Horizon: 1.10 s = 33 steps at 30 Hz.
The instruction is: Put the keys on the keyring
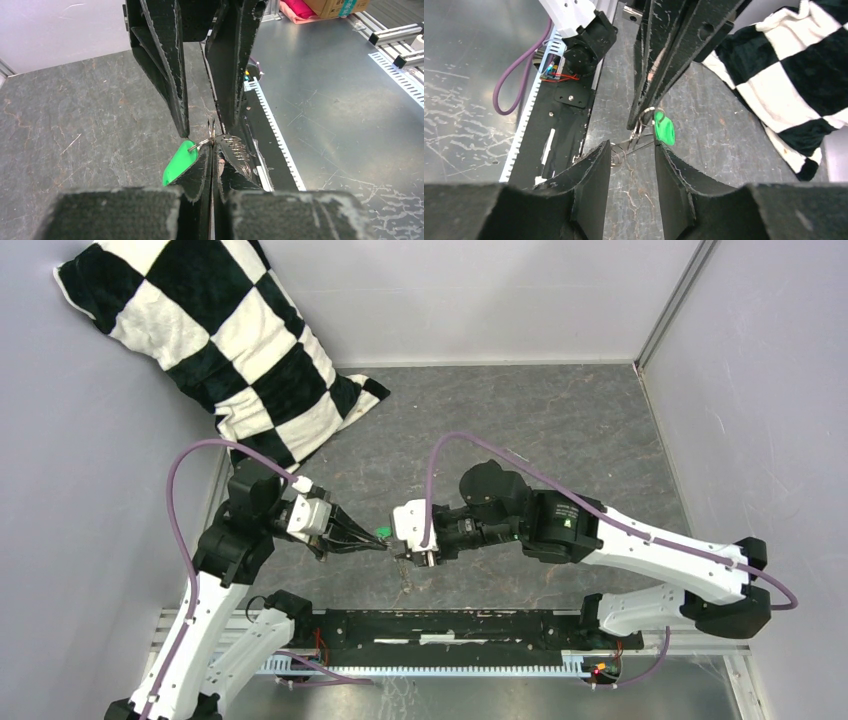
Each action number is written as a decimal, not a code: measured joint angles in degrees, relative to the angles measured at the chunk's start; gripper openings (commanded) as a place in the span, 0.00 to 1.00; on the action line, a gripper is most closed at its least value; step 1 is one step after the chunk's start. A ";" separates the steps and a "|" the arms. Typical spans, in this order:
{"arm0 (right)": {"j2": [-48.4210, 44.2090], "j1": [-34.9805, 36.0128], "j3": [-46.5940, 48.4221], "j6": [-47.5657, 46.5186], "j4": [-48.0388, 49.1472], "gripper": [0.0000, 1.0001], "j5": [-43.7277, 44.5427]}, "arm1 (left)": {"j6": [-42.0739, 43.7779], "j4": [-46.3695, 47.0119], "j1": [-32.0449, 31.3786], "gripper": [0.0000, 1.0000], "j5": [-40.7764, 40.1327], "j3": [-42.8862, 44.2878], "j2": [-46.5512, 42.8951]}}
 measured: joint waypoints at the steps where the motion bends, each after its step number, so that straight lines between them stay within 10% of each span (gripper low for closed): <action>1: -0.81 0.13 -0.96 0.00 0.85 0.42 0.85 | -0.13 0.17 0.00 0.02 -0.02 0.00 -0.04; 33: -0.74 0.22 -2.16 2.16 5.57 0.27 2.51 | -6.16 6.91 0.00 0.02 -5.01 -2.67 -2.95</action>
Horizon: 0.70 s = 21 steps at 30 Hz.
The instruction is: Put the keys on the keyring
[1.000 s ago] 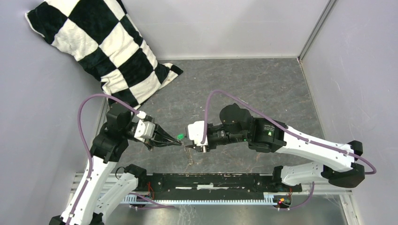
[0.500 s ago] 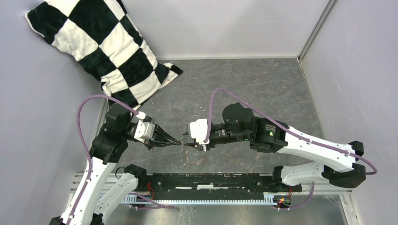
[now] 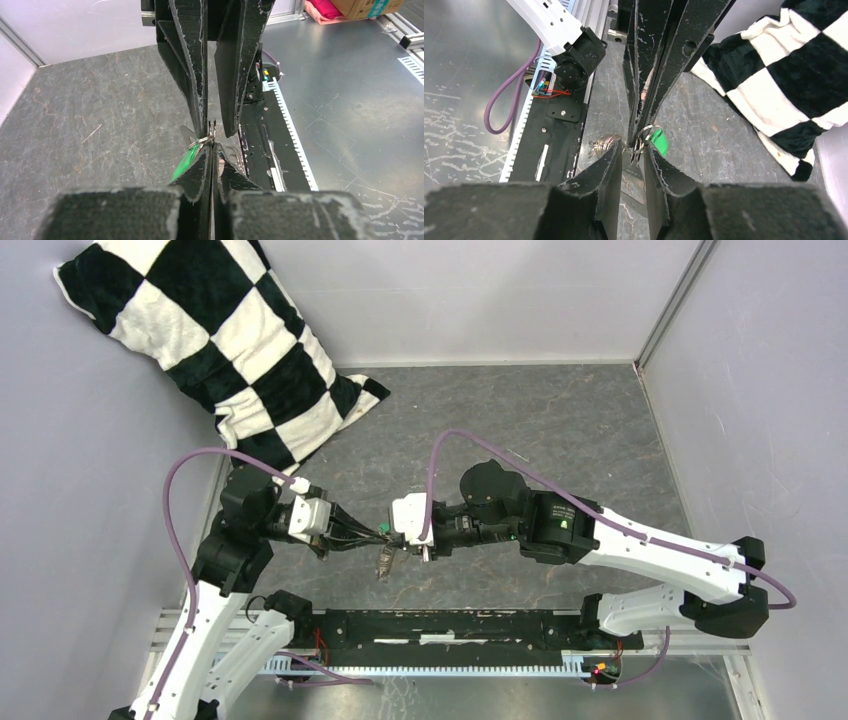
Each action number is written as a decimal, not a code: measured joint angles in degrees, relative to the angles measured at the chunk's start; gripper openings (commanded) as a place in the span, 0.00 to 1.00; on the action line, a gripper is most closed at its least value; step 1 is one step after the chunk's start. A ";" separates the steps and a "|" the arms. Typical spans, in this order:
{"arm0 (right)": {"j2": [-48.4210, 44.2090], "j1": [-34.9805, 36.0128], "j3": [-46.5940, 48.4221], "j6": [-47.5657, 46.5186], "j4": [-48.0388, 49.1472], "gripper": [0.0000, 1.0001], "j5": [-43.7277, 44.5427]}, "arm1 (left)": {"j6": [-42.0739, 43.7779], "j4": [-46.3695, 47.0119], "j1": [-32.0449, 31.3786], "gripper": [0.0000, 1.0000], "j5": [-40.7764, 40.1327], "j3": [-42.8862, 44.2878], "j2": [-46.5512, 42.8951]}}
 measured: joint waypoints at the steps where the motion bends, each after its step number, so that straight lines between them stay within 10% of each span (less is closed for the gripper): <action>1: -0.11 0.00 -0.04 0.00 0.35 0.27 0.13 | -0.33 0.33 0.00 0.02 -0.11 -0.02 -0.04; 21: -1.18 0.02 -0.11 -0.90 1.03 0.29 1.73 | -1.11 1.75 0.00 0.02 -0.44 -0.17 -0.22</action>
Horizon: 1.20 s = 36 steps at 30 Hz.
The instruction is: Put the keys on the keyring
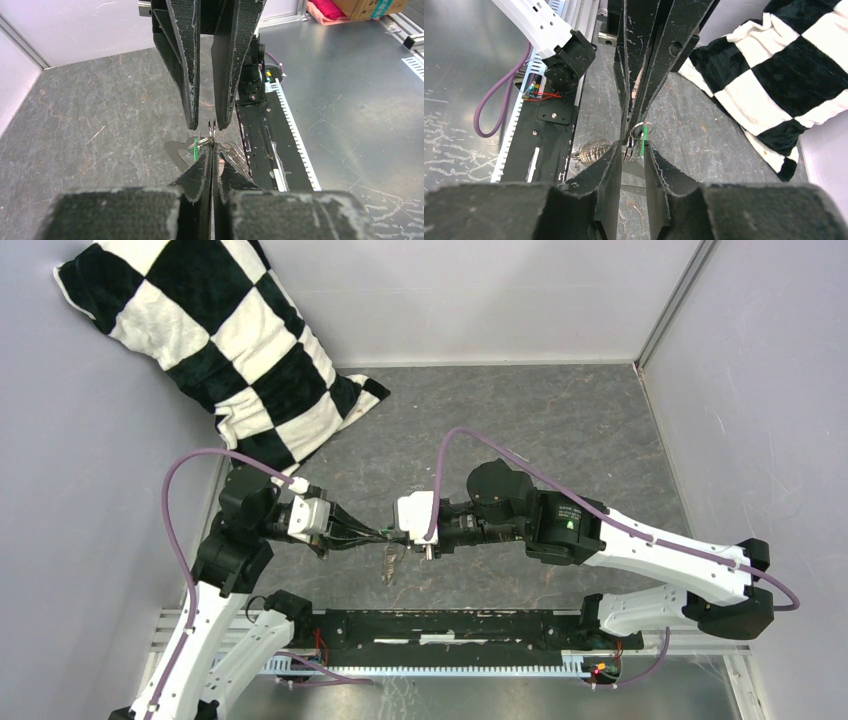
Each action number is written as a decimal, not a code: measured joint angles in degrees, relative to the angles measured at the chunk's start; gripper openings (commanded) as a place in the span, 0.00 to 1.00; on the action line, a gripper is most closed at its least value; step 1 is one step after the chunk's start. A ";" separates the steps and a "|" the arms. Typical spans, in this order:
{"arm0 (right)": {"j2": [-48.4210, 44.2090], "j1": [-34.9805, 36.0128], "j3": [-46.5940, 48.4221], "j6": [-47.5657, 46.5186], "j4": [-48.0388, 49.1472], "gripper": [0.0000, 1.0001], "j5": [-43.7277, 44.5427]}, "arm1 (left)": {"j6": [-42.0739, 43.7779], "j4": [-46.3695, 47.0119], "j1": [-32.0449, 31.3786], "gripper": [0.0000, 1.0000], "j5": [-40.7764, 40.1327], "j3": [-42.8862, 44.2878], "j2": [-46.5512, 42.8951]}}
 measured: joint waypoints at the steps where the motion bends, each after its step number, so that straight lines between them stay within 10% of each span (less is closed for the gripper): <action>1: 0.00 0.00 0.00 0.00 0.00 0.29 0.17 | 0.00 0.02 0.00 0.02 0.00 0.00 -0.04; 11: 0.26 0.00 0.00 -0.02 -0.44 0.28 1.05 | 0.00 0.09 0.00 0.02 -0.02 0.00 -0.11; 23: 0.92 -0.02 0.00 0.00 -0.57 0.00 1.05 | -0.02 0.48 0.00 0.02 -0.04 -0.11 -0.33; 28: 0.92 -0.02 0.00 -0.04 -0.72 0.01 1.46 | 0.13 0.17 0.00 0.29 0.00 -0.37 -0.85; 36: 0.52 -1.51 -0.46 0.28 -1.49 0.01 0.22 | 9.07 -12.22 0.00 0.32 -0.74 2.25 -1.09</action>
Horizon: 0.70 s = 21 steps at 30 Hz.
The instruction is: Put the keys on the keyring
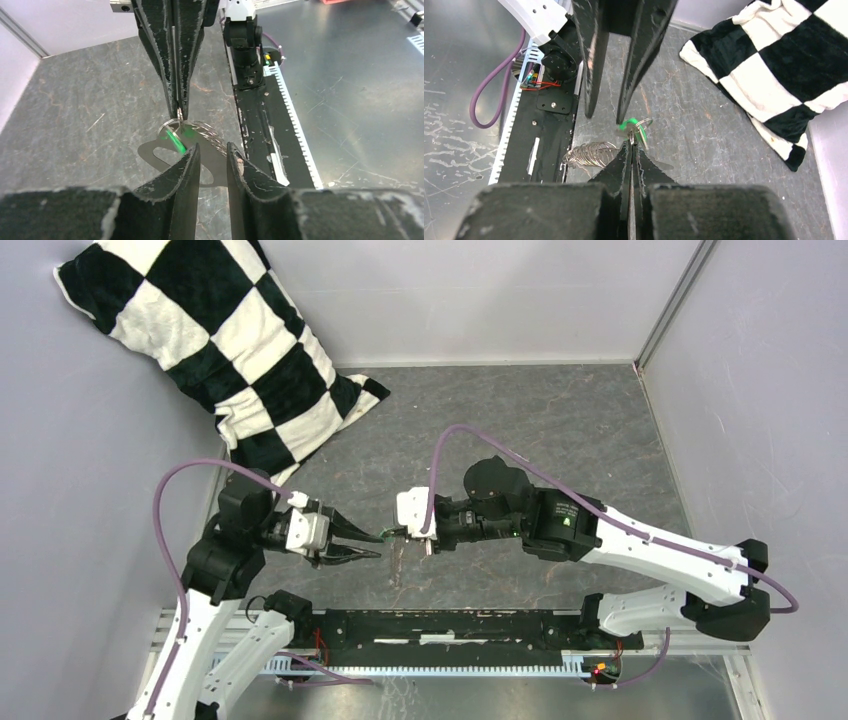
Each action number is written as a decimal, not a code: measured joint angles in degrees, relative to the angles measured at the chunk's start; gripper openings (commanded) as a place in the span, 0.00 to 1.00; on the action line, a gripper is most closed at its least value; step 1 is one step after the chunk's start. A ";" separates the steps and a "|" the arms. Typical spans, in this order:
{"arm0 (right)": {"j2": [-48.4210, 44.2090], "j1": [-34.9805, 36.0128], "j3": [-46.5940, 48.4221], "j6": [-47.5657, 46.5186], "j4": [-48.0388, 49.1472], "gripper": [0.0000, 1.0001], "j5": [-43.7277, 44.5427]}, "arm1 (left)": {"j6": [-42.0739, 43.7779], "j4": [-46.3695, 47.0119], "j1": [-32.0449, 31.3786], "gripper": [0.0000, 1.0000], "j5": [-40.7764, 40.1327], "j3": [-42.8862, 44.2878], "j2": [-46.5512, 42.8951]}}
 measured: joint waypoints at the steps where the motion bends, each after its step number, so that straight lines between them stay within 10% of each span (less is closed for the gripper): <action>1: -0.15 -0.48 -0.22 0.17 -0.07 0.00 -0.55 | 1.70 -1.62 0.00 0.31 -0.52 0.74 0.02; 9: -1.31 -4.09 -1.88 1.44 -0.28 0.00 -5.75 | 16.81 -15.74 0.00 0.34 -6.95 9.01 1.99; 21: 1.62 -4.31 -1.01 1.75 -3.15 0.00 -14.36 | 13.94 -5.46 0.00 0.35 -7.78 6.23 0.48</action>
